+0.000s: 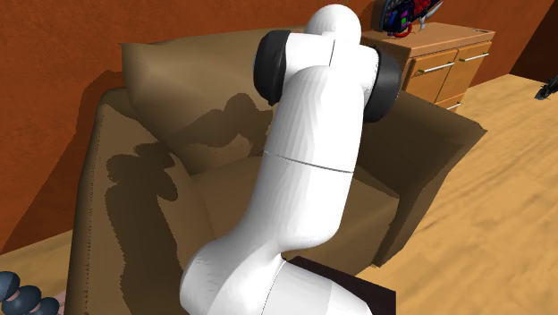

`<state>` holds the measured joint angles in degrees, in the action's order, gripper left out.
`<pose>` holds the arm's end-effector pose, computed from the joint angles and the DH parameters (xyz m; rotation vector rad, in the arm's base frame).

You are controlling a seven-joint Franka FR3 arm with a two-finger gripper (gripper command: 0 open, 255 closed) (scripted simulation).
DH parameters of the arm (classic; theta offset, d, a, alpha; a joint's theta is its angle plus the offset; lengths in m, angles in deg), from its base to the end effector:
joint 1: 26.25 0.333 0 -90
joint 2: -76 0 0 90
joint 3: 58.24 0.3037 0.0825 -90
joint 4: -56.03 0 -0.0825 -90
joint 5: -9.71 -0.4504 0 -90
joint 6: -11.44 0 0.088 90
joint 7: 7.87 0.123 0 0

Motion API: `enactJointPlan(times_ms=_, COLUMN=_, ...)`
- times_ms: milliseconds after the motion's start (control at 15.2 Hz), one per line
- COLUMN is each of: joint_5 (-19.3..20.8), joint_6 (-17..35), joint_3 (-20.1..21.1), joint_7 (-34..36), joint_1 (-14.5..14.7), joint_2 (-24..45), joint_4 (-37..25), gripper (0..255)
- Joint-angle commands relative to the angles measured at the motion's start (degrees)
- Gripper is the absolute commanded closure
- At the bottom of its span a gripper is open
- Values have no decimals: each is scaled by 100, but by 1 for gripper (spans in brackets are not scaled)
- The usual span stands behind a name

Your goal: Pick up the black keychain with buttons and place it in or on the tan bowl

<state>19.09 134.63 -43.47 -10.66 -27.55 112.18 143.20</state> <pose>0.7429 0.1458 0.2399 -3.0860 -0.5029 -0.0293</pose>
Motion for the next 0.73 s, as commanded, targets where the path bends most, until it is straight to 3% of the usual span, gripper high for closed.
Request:
enactJointPlan(times_ms=0, joint_5=19, joint_6=100, joint_3=-12, joint_7=13, joint_1=10, joint_2=71, joint_4=26, gripper=255)
enactJointPlan(times_ms=462, joint_5=19, joint_6=99, joint_3=-13, joint_7=13, joint_1=10, joint_2=72, joint_4=24, gripper=255)
enactJointPlan(times_ms=528, joint_5=19, joint_6=99, joint_3=-13, joint_7=13, joint_1=10, joint_2=72, joint_4=23, gripper=0)
enactJointPlan(times_ms=660, joint_5=19, joint_6=99, joint_3=-13, joint_7=13, joint_1=10, joint_2=72, joint_4=24, gripper=0)
